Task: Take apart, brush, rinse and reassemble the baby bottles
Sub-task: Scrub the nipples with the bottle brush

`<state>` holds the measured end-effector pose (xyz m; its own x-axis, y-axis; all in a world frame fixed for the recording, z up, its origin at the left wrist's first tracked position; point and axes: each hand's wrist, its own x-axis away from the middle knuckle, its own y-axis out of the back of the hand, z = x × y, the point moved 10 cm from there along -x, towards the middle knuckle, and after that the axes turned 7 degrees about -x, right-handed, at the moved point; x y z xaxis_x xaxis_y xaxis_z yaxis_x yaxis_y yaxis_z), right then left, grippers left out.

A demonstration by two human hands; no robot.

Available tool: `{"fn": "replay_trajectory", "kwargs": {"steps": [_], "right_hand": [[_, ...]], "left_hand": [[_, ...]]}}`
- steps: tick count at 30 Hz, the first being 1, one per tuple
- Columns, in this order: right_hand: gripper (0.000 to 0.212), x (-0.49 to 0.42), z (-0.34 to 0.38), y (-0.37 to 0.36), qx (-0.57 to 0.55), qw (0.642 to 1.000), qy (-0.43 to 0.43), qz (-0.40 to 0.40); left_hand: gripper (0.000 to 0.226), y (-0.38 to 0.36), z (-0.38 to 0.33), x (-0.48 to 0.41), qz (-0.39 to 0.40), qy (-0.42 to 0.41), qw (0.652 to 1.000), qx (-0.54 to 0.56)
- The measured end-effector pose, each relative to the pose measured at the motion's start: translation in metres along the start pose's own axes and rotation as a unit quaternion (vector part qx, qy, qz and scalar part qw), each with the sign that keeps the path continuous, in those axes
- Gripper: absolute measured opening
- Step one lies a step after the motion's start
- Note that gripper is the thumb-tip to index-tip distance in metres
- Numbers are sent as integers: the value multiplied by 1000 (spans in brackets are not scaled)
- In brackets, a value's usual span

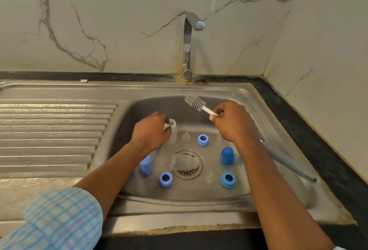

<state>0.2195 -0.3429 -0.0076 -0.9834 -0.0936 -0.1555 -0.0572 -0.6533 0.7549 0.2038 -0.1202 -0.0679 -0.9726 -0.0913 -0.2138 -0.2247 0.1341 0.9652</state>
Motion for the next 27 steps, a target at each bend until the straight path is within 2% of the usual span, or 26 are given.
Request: {"fn": "replay_trajectory", "kwargs": {"steps": [4,7,11,15,19,21,23,25,27], "right_hand": [[10,-1,-18,18,-19,999,-29,-33],[13,0,-29,18,-17,998,-51,-33],[14,-1,-25,21,-28,998,-41,-39],[11,-3,-21,23,-34,998,-29,-44],[10,-4,-20,21,-34,998,-26,-37],[11,-5,-18,18,-30,999,-27,-28],[12,-4,-12,16,-36,999,-22,-20],[15,0,-4,16,-43,999,-10,-17],[17,4,3,16,-36,999,0,-17]], "left_hand": [[27,-46,-49,-15,113,-59,990,-67],[22,-75,-70,-35,161,-97,971,-148],[30,-106,-83,-51,187,-123,953,-205],[28,-138,-89,-58,216,-131,939,-232],[28,-139,-88,-58,209,-124,942,-230],[26,-124,-87,-57,192,-106,957,-190],[23,-97,-77,-55,166,-54,980,-96],[19,-59,-62,-48,118,1,992,44],[9,-22,-44,-32,66,50,967,242]]}}
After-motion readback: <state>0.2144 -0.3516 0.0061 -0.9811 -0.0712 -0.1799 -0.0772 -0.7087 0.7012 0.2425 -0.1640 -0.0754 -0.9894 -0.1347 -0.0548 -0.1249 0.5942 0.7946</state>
